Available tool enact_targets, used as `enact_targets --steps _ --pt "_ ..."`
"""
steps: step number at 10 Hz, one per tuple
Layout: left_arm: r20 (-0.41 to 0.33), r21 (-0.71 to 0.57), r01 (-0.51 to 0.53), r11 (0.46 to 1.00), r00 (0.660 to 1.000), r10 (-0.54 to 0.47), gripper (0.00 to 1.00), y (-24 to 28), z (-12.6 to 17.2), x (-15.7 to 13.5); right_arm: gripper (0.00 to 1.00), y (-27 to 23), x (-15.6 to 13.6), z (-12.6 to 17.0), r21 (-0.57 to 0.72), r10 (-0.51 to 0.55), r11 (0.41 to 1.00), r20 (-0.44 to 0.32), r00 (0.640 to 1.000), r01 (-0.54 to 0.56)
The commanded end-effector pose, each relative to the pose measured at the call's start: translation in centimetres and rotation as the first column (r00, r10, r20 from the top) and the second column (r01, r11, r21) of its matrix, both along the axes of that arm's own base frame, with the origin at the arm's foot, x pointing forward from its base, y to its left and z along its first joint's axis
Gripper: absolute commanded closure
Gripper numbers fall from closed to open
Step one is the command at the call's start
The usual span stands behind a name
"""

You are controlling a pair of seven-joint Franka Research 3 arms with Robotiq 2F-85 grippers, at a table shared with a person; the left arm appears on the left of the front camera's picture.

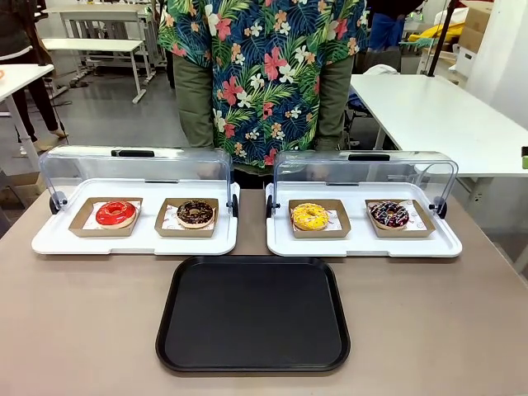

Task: Move the second donut from the left to the tray.
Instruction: Pick up the Paper togo box containing the Donut indicated by the person and place it on the Handle tray.

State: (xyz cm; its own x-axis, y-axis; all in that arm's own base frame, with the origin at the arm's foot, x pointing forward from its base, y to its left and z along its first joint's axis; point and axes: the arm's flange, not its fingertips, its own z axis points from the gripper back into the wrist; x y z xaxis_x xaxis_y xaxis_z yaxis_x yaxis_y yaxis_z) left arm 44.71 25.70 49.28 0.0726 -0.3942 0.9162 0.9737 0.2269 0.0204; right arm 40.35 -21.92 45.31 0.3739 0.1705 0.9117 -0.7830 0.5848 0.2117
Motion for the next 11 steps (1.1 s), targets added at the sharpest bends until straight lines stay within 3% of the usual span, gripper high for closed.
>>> enact_targets --steps 1,11 --pt "-0.012 0.009 -0.014 1.000 1.000 0.014 0.00 -0.42 0.11 -0.50 0.00 0.10 0.04 0.26 0.007 -0.001 1.000 0.001 1.000 0.001" --pt "-0.012 0.009 -0.014 1.000 1.000 0.014 0.00 -0.42 0.11 -0.50 0.00 0.10 0.04 0.26 0.007 -0.001 1.000 0.001 1.000 0.001"
